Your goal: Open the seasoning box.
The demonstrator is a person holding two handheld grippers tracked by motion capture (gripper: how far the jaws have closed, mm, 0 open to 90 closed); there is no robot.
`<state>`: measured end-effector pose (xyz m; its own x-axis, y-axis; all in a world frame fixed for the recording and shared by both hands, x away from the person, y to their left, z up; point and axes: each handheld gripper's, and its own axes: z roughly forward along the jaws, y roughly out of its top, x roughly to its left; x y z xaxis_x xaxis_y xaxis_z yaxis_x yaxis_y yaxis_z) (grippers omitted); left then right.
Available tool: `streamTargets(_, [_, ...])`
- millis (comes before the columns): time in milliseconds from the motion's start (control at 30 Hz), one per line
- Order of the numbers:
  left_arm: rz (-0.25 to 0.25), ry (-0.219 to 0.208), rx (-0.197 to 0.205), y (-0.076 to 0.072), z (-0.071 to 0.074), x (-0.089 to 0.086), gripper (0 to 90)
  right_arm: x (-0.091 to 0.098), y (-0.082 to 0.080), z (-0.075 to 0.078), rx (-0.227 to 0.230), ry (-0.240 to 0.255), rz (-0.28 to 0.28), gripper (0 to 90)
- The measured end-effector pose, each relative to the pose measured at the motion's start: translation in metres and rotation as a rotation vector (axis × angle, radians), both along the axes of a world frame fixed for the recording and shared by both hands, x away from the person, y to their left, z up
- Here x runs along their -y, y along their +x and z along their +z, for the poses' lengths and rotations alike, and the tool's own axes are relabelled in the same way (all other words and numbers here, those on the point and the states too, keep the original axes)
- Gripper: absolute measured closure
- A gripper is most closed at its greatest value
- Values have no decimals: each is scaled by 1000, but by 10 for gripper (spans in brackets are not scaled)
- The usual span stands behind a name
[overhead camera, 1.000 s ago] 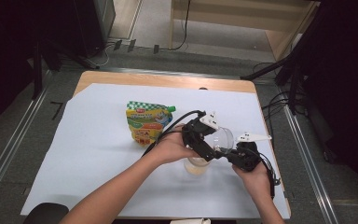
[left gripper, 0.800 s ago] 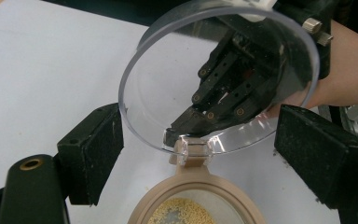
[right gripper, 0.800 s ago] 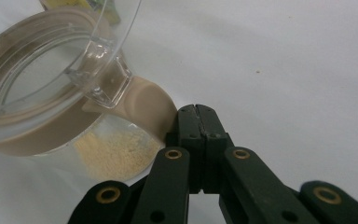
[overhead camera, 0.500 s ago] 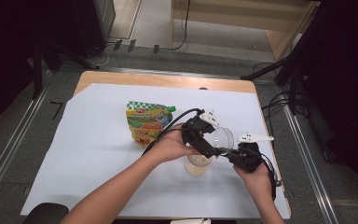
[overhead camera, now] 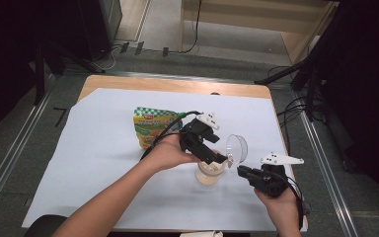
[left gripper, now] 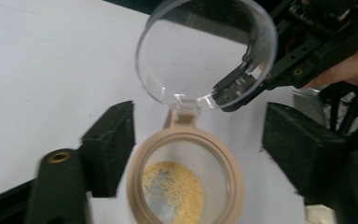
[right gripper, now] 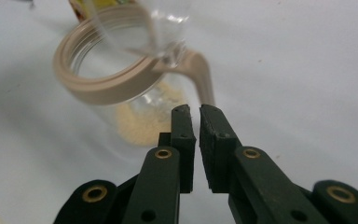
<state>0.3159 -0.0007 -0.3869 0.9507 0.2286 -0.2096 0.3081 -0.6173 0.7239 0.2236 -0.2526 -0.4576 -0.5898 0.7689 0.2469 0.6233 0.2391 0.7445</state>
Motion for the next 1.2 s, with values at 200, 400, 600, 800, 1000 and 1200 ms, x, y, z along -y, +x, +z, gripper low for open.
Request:
streamTargets(200, [3,-17,-1,-5,4,-21,445,-6,-21,7,-1,49,37,818])
streamTargets(400, [57,-3,-18,-6,3,-46,414,-28,-37,15,16,67,121,766])
streamTargets(600, [86,-31,-43,-10,4,-70,444,-59,-43,24,23,59,209,696])
streamTargets(800, [113,-29,-51,-14,5,-89,438,-81,-44,28,12,68,261,631])
streamTargets(1000, [149,-15,-54,-14,9,-104,427,-99,-40,22,8,67,284,608])
streamTargets(1200, [185,-23,-59,-11,12,-124,413,-125,-35,22,40,50,321,576])
